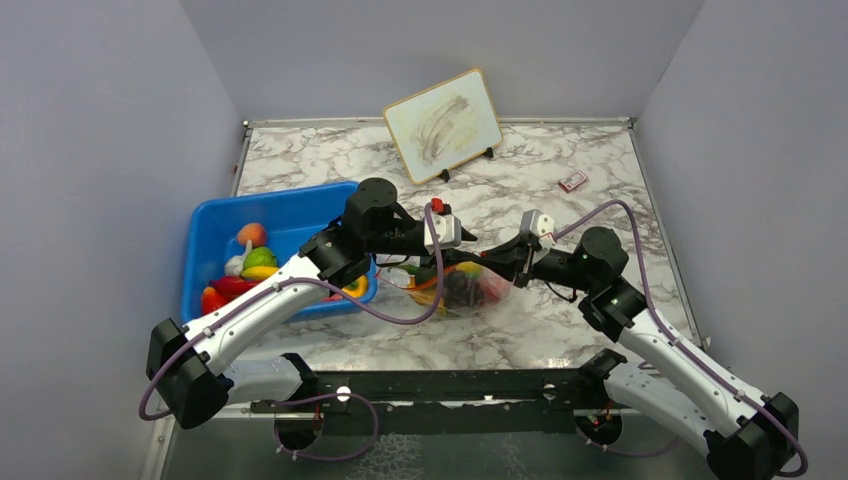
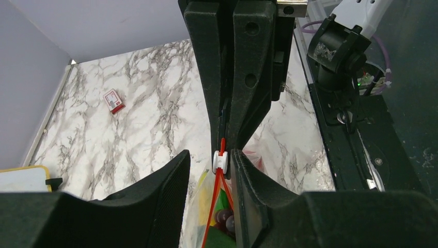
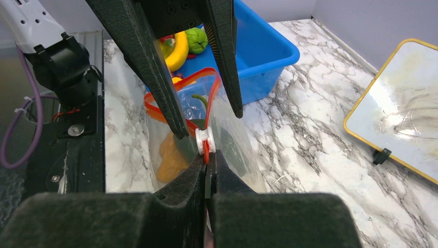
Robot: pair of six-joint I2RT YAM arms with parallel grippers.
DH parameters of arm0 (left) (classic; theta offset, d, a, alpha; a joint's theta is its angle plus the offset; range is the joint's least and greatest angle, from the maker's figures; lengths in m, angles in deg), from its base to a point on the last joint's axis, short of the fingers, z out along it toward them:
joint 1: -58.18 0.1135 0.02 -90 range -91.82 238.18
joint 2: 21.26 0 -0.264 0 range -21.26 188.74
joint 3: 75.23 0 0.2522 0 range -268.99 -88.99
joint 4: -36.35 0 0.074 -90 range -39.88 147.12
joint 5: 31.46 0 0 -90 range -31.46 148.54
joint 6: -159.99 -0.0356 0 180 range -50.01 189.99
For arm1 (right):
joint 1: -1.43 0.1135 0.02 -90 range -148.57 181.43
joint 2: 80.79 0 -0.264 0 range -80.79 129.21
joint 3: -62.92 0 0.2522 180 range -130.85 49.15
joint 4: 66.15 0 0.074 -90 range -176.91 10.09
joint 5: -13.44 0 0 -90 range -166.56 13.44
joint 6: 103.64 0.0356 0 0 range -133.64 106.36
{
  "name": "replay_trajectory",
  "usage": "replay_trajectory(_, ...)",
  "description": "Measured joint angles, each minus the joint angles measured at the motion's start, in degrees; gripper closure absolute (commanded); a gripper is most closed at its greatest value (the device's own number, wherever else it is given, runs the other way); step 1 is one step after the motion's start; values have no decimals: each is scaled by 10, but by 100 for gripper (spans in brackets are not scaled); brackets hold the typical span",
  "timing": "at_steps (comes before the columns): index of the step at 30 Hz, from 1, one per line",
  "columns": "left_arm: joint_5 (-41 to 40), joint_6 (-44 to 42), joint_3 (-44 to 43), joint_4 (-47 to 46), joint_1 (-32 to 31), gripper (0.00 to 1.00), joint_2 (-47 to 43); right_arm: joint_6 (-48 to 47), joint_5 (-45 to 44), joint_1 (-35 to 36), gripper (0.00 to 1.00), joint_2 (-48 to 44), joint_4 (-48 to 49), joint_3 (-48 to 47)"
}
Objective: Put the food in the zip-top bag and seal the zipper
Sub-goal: Zip the zipper food storage bag at the center of the board.
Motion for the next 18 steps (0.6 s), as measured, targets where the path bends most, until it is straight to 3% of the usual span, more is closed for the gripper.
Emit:
replay_trajectory(10,10,-15,0,2,-1,67,8,10,1,0,99,0,3,0)
replay_trajectory(15,16,-20,0,2,-2,76,14,12,1,0,99,0,4,0)
replay_trajectory(18,19,-22,0,3,-2,96,18,15,1,0,99,0,4,0)
